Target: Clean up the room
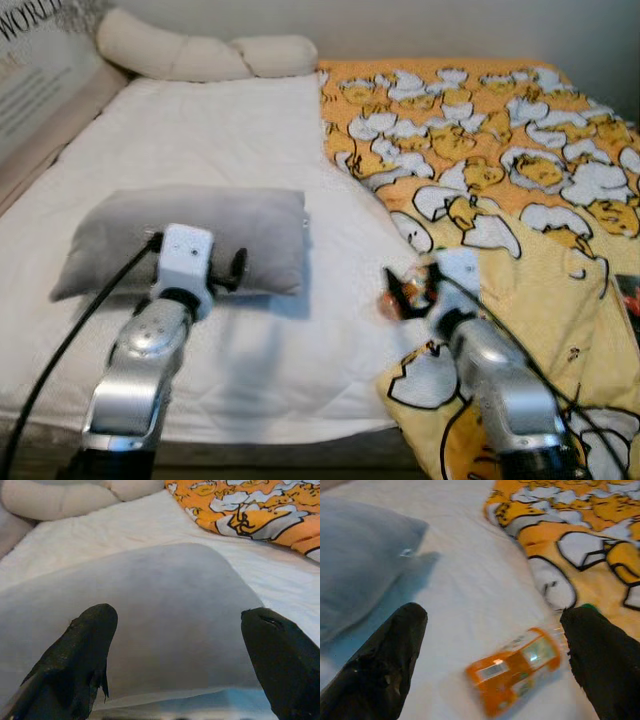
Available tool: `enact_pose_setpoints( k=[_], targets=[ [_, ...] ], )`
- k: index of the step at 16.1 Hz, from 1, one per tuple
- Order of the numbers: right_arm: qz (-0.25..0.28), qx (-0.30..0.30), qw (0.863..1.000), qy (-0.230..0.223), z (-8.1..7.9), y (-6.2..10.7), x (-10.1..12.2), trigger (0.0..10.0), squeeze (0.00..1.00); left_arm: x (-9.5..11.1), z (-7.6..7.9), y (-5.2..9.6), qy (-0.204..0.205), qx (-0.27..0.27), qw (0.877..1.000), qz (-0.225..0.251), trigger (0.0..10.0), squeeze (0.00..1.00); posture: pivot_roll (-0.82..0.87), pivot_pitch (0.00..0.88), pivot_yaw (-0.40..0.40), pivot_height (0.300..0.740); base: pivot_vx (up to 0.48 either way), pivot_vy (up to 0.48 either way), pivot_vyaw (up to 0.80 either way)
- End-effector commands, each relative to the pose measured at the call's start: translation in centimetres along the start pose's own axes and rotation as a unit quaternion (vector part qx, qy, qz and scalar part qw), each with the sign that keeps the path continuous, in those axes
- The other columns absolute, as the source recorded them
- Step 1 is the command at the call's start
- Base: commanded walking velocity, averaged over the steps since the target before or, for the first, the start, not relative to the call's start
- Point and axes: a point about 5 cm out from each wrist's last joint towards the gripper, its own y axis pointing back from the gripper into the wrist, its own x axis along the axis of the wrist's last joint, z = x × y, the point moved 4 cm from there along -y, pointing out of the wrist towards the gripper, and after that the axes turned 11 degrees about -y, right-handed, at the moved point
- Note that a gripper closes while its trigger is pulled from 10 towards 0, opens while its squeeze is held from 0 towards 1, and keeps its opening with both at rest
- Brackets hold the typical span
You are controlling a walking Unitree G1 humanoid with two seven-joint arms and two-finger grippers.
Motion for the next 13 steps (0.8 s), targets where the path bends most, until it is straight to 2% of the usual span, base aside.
enact_pose_setpoints(
  k=[1,8,10,11,12,13],
  targets=[
    [0.002,0.008,1.000,-0.004,-0.6,-0.2,0.3,10.0,0.00,-0.1,-0.5,0.1,-0.005,0.006,1.000,-0.002,10.0,0.07,-0.09,0.000,0.025,0.740,0.270,0.000,0.00],
    [0.002,0.001,1.000,-0.006,-0.4,-0.3,0.4,10.0,0.00,-0.1,-0.5,0.2,-0.007,0.003,1.000,-0.002,10.0,0.07,-0.09,0.000,0.022,0.740,0.268,0.000,0.00],
    [-0.009,-0.014,1.000,-0.004,-0.3,-0.3,0.4,10.0,0.00,0.1,-0.3,0.5,-0.013,-0.009,1.000,0.004,10.0,0.05,-0.08,0.000,0.016,0.740,0.126,0.000,0.00],
    [-0.012,-0.020,1.000,-0.002,-0.2,-0.3,0.5,10.0,0.00,0.0,-0.2,0.6,-0.015,-0.017,1.000,0.001,10.0,0.01,-0.08,0.000,0.017,0.740,0.000,0.000,0.00],
    [-0.017,-0.032,0.999,-0.007,0.2,-0.4,0.6,10.0,0.16,0.0,0.1,0.8,-0.026,-0.034,0.999,0.000,10.0,0.00,-0.09,0.000,0.024,0.740,0.000,0.000,0.00],
    [-0.048,-0.058,0.997,-0.009,1.0,-1.0,-0.3,10.0,1.00,0.2,0.6,1.1,-0.039,-0.062,0.997,0.006,10.0,0.00,-0.11,0.000,0.035,0.740,0.000,0.000,0.00]
  ],
)
